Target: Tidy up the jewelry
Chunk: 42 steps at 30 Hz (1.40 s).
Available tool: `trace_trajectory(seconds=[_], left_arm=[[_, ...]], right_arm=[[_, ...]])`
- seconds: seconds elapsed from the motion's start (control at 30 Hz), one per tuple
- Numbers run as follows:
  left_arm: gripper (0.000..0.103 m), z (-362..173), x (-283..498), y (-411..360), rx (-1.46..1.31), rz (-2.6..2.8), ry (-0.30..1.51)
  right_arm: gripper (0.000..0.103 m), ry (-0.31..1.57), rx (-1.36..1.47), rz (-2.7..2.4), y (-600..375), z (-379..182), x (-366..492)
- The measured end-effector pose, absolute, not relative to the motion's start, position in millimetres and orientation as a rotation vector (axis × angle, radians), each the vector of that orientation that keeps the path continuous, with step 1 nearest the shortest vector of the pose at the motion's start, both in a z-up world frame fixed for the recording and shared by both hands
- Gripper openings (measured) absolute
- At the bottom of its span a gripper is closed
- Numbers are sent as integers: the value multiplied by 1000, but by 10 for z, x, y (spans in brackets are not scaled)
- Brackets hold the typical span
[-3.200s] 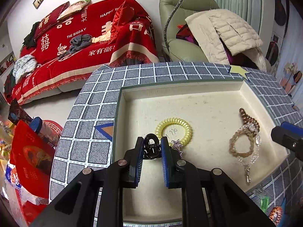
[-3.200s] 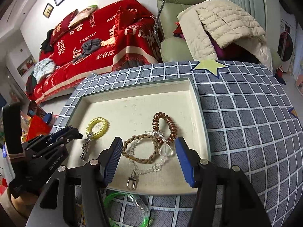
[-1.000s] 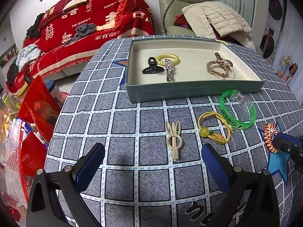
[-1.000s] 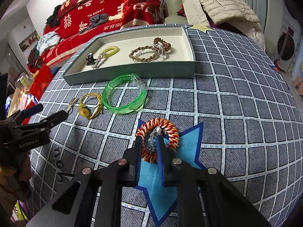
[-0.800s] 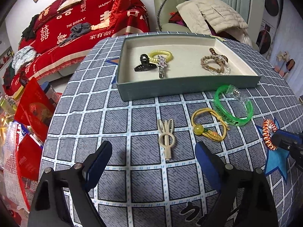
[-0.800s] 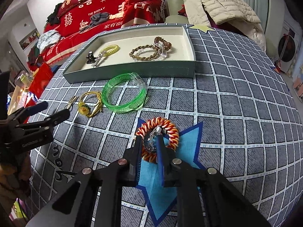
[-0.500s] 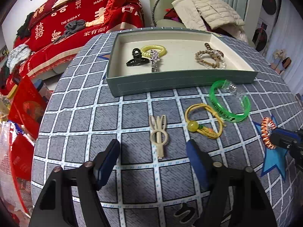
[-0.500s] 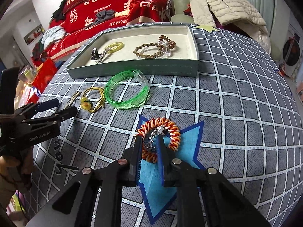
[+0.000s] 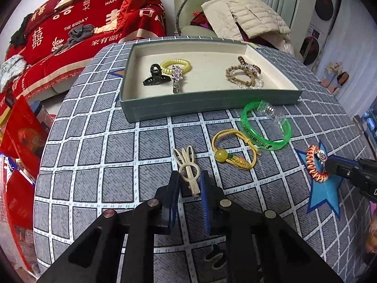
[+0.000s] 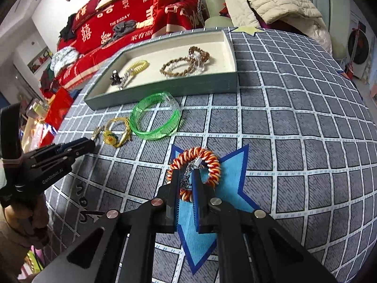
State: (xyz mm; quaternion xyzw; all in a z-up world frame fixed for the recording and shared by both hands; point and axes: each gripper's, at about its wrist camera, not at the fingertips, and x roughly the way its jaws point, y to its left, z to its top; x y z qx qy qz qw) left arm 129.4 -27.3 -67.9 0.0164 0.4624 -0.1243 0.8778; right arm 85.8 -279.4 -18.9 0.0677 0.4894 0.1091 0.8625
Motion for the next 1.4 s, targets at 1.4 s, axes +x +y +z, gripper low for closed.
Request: trace_trajectory(seconds=[1.4], left_arm=[[39, 220, 1832, -225, -1, -286, 779]], right_arm=[[10, 828, 226, 309, -2704, 729, 1636]])
